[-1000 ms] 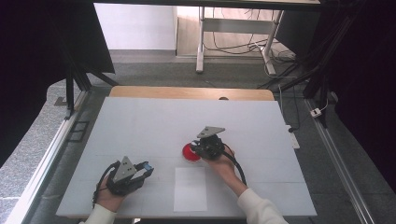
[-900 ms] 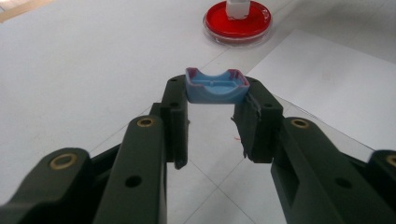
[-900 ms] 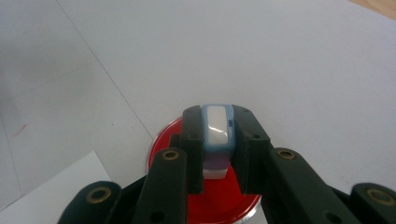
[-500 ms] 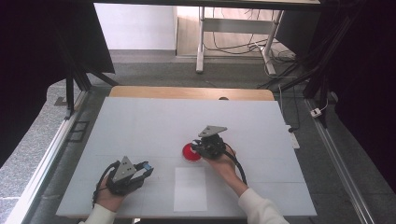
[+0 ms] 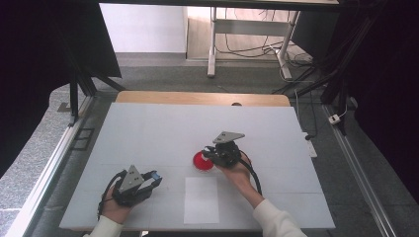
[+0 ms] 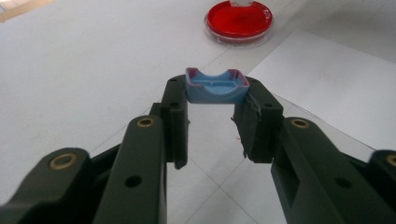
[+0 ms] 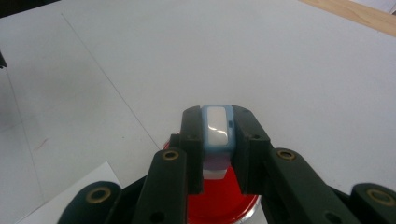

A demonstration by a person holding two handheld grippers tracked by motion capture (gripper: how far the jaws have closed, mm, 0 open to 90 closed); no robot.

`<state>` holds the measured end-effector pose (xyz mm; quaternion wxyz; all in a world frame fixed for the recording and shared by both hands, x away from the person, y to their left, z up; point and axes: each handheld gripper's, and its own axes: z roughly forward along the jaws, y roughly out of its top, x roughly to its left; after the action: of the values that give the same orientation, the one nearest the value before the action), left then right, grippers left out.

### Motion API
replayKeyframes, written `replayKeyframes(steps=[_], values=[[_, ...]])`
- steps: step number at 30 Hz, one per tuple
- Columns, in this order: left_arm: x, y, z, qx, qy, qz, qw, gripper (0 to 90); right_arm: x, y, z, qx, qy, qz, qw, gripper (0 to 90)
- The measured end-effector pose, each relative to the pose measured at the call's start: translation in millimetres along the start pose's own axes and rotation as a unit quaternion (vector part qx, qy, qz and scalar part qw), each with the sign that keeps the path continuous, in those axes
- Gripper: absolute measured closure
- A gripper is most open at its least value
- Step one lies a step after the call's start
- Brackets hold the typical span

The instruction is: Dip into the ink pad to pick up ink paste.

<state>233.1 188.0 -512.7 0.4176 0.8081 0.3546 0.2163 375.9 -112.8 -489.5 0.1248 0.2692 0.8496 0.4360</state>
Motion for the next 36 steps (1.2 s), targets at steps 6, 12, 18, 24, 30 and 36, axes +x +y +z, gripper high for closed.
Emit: replayKeyframes(steps=[6,12,18,24,30,36], values=[[0.2,0.0,0.0,0.000,0.000,0.000,1.0000,66.0,0.7,1.6,-4.0,-0.010,0.005,-0.001,0.9999,75.1],[0.0,0.0,-0.3,0.000,0.001,0.000,1.0000,66.0,0.8,2.8,-7.8,-0.017,0.007,0.001,0.9998,75.1],[0.7,-0.2,0.1,0.001,0.001,0.000,1.0000,66.0,1.3,4.6,-16.5,-0.031,0.014,-0.001,0.9994,75.1],[0.6,-0.2,0.0,0.001,0.001,0.000,1.0000,66.0,2.3,6.3,-26.3,-0.043,0.019,0.001,0.9989,75.1],[0.5,0.5,1.6,0.002,0.001,0.000,1.0000,66.0,4.4,6.2,-36.6,-0.055,0.027,0.002,0.9981,75.1],[0.6,0.2,1.3,0.002,0.002,0.000,1.0000,66.0,8.7,6.5,-46.8,-0.066,0.034,0.001,0.9972,75.1]])
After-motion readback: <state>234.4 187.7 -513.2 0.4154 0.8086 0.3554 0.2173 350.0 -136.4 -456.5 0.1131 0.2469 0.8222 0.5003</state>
